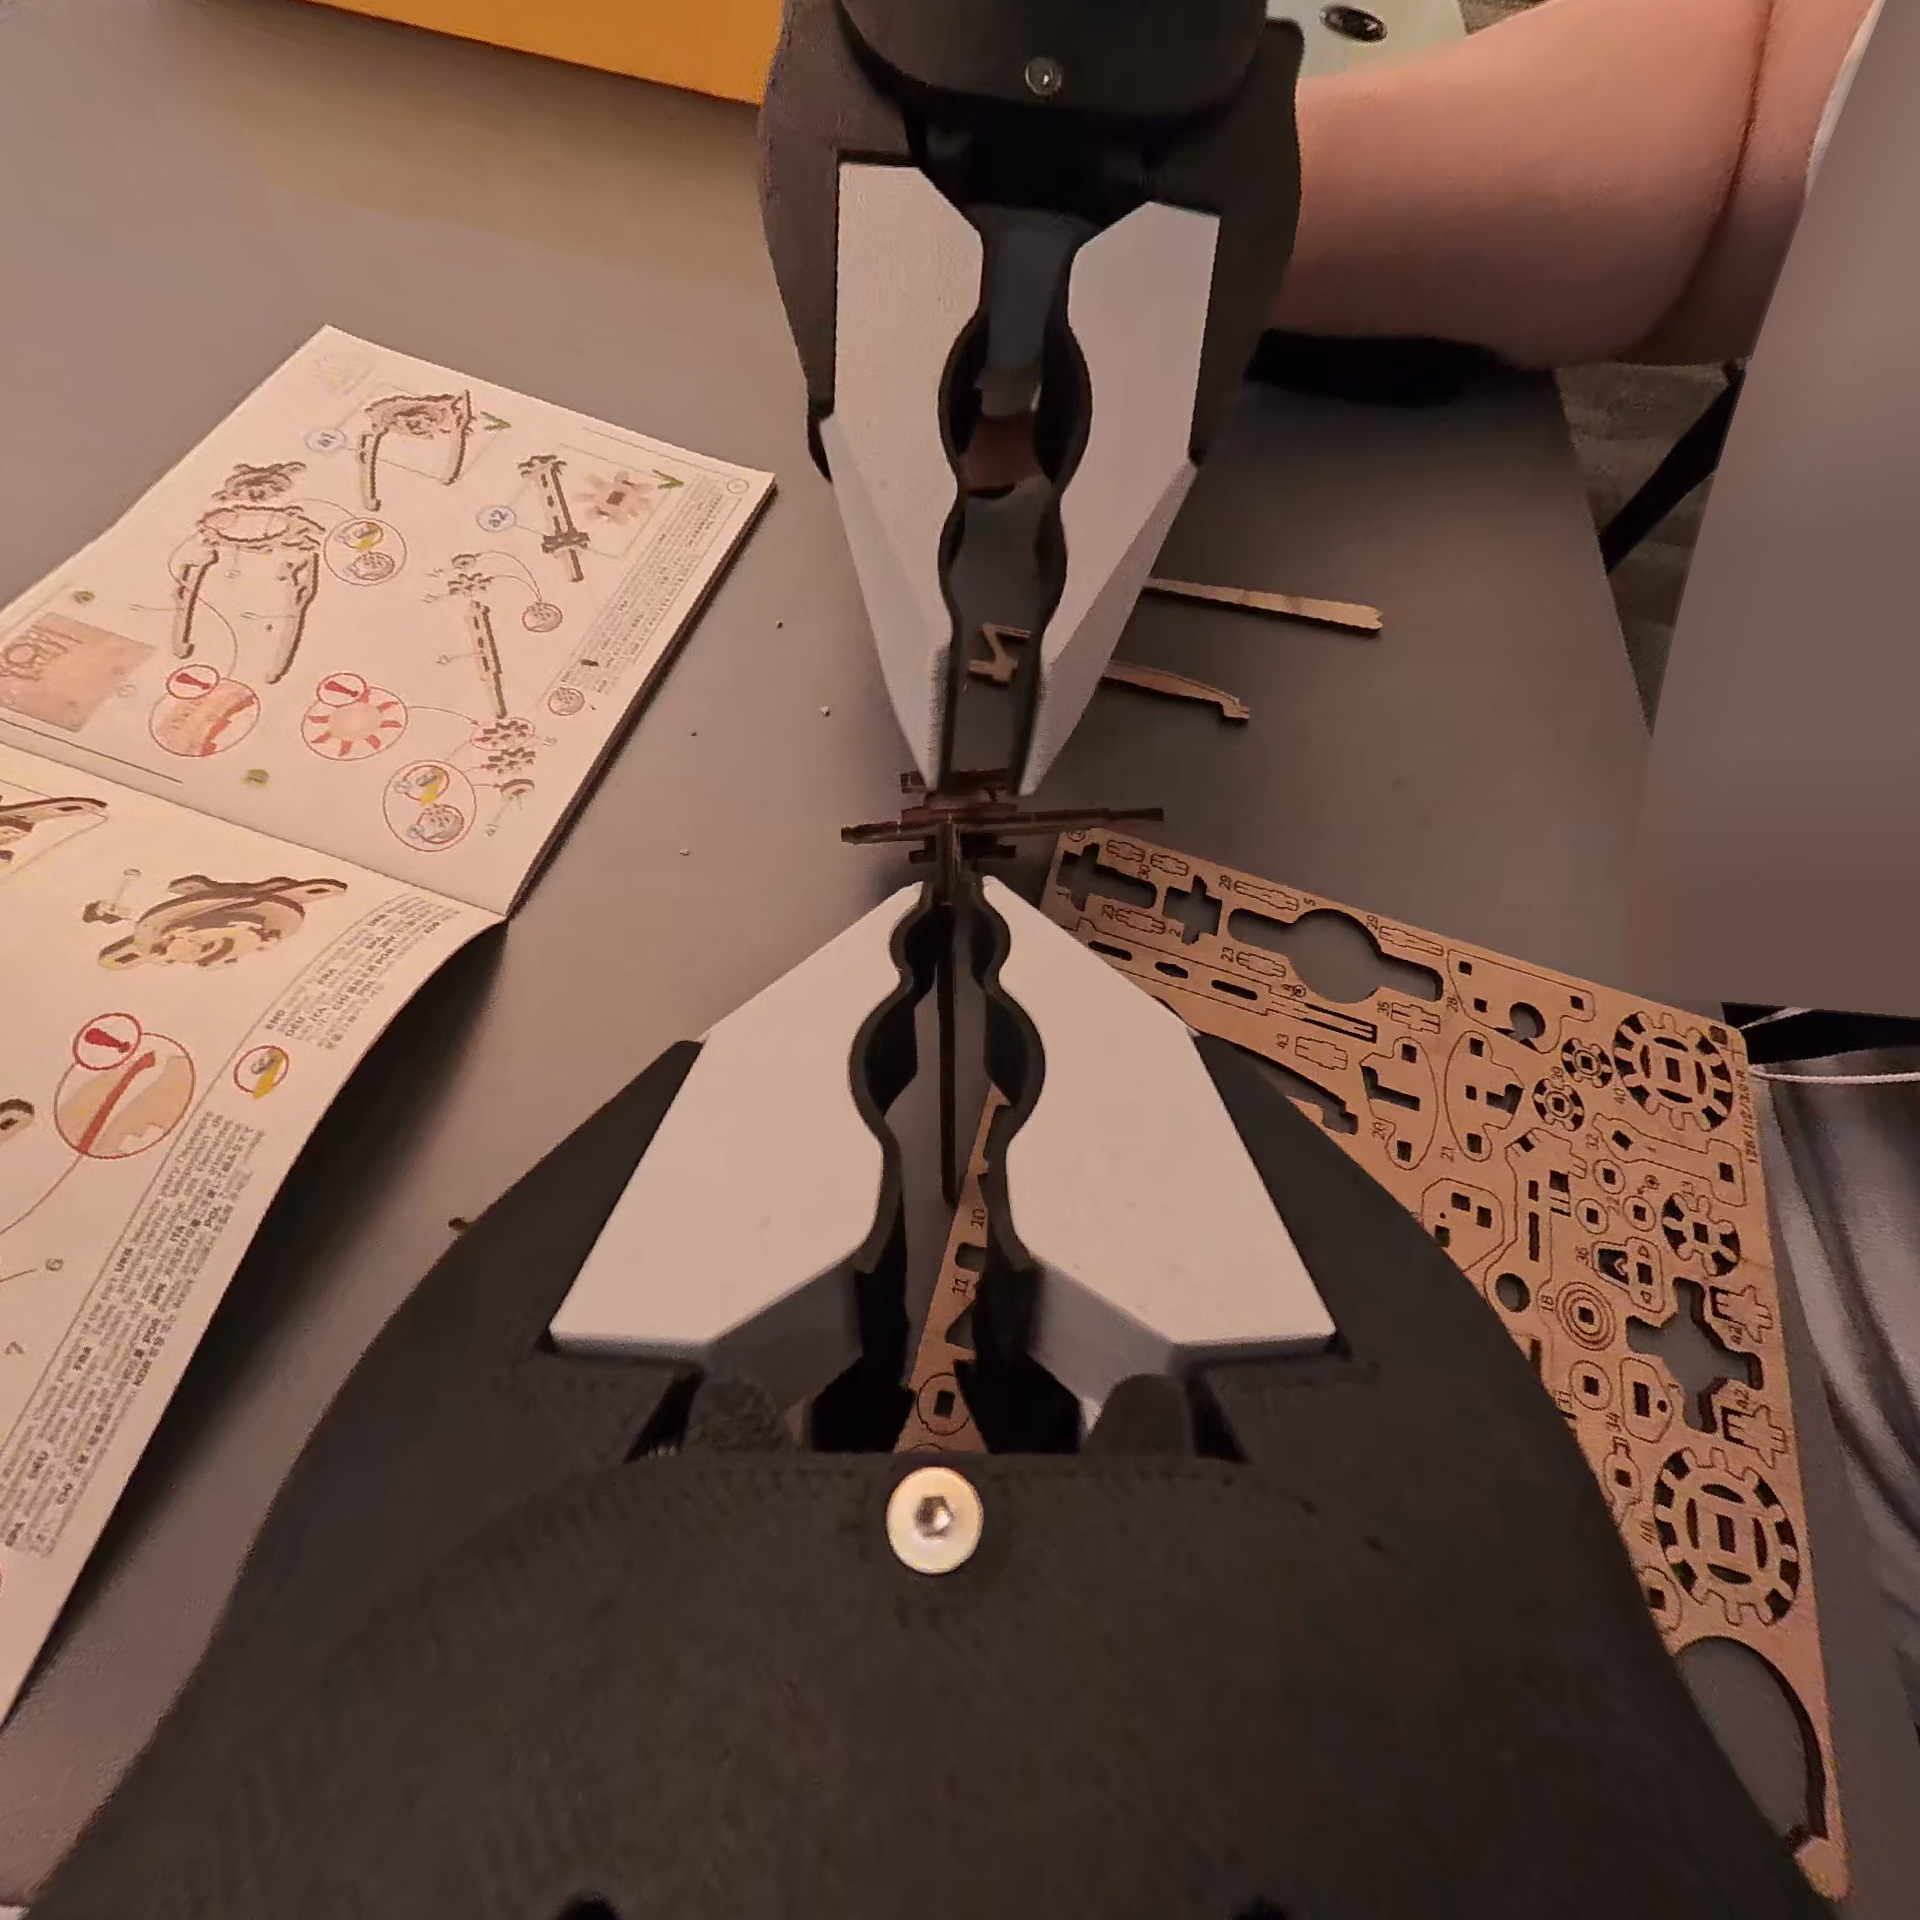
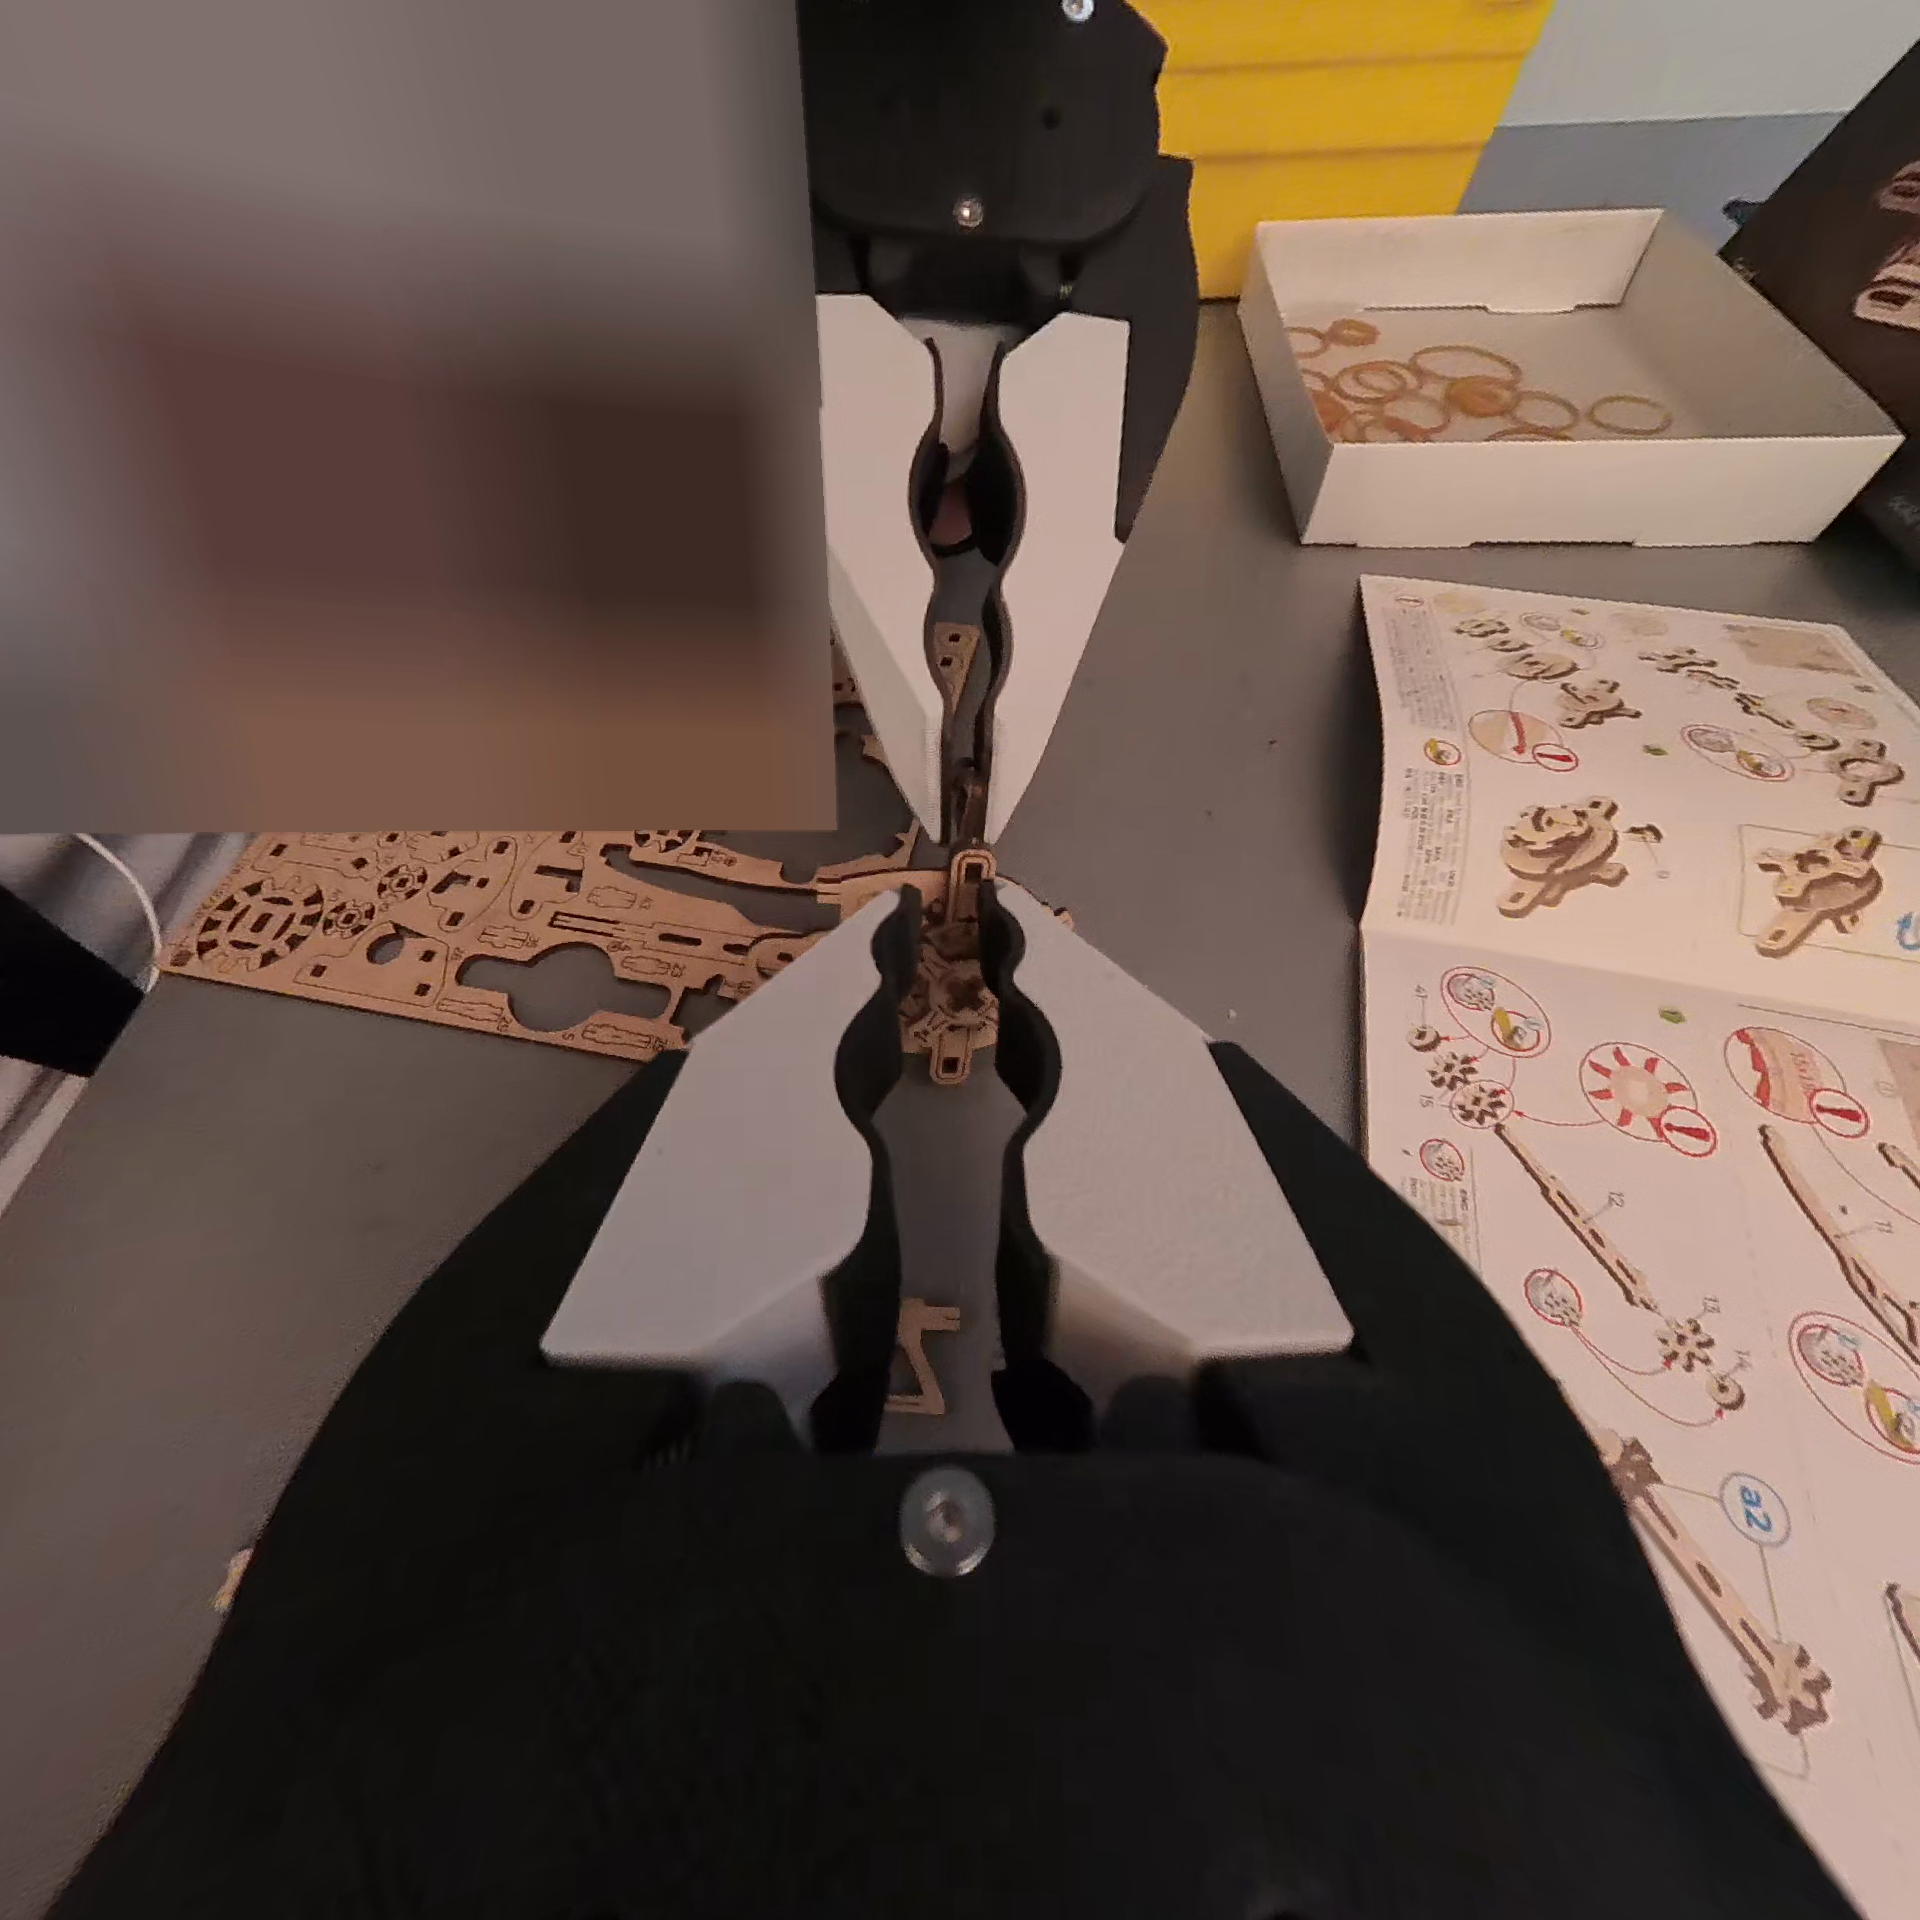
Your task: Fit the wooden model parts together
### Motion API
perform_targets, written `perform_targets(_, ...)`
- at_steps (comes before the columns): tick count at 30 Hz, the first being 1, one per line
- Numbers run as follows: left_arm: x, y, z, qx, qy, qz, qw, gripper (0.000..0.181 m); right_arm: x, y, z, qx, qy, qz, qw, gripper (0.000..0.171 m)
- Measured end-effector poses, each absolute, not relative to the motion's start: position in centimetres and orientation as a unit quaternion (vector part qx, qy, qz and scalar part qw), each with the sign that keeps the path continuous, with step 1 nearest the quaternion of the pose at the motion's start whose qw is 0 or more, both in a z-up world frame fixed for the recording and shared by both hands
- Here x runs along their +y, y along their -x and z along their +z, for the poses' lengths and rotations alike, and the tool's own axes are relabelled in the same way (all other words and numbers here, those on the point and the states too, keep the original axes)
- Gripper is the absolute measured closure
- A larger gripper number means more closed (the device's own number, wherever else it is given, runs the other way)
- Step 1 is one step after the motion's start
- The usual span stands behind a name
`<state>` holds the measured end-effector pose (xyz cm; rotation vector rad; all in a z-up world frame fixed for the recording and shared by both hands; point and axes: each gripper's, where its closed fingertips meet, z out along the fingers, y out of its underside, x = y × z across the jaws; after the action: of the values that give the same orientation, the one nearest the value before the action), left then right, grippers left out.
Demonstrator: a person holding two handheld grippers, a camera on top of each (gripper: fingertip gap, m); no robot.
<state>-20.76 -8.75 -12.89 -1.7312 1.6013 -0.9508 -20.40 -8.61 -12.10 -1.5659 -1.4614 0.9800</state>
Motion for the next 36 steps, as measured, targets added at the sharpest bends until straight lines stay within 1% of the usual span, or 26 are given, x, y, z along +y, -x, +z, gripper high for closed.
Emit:
perform_targets(3, -8.73, 20.54, -13.07, 0.609, 0.648, -0.349, 0.296, 0.18, -8.1, 20.32, -11.9, -0.56, 0.618, 0.389, 0.393, 0.165)
perform_targets(6, -8.82, 20.32, -12.99, 0.612, 0.645, -0.353, 0.292, 0.181, -8.06, 20.4, -11.57, -0.54, 0.62, 0.421, 0.382, 0.166)
perform_targets(7, -8.85, 20.28, -12.96, 0.614, 0.643, -0.352, 0.292, 0.181, -8.19, 20.38, -11.66, -0.54, 0.62, 0.427, 0.376, 0.171)
perform_targets(13, -8.86, 20.14, -12.92, 0.623, 0.639, -0.344, 0.292, 0.181, -8.36, 20.04, -12.05, -0.552, 0.617, 0.421, 0.371, 0.171)
perform_targets(14, -8.92, 20.1, -12.92, 0.623, 0.639, -0.345, 0.291, 0.181, -8.45, 20.02, -11.97, -0.549, 0.617, 0.43, 0.365, 0.169)
perform_targets(15, -8.99, 20.06, -12.94, 0.623, 0.639, -0.346, 0.289, 0.181, -8.39, 20.04, -11.81, -0.541, 0.619, 0.44, 0.362, 0.163)
perform_targets(16, -8.95, 20.01, -12.94, 0.623, 0.638, -0.345, 0.292, 0.181, -8.29, 20.07, -11.7, -0.535, 0.62, 0.446, 0.362, 0.162)
perform_targets(18, -8.87, 20.03, -13.0, 0.625, 0.638, -0.34, 0.296, 0.181, -8.37, 20.1, -11.8, -0.544, 0.616, 0.437, 0.366, 0.171)
perform_targets(21, -8.92, 20.07, -13.07, 0.625, 0.64, -0.34, 0.29, 0.181, -8.49, 20.12, -11.91, -0.559, 0.609, 0.42, 0.375, 0.171)
perform_targets(34, -8.99, 19.91, -13.07, 0.63, 0.64, -0.329, 0.291, 0.181, -8.7, 19.95, -11.83, -0.551, 0.61, 0.44, 0.362, 0.171)
perform_targets(36, -8.95, 19.97, -13.07, 0.634, 0.638, -0.323, 0.294, 0.181, -8.83, 20.0, -11.84, -0.555, 0.606, 0.44, 0.361, 0.168)
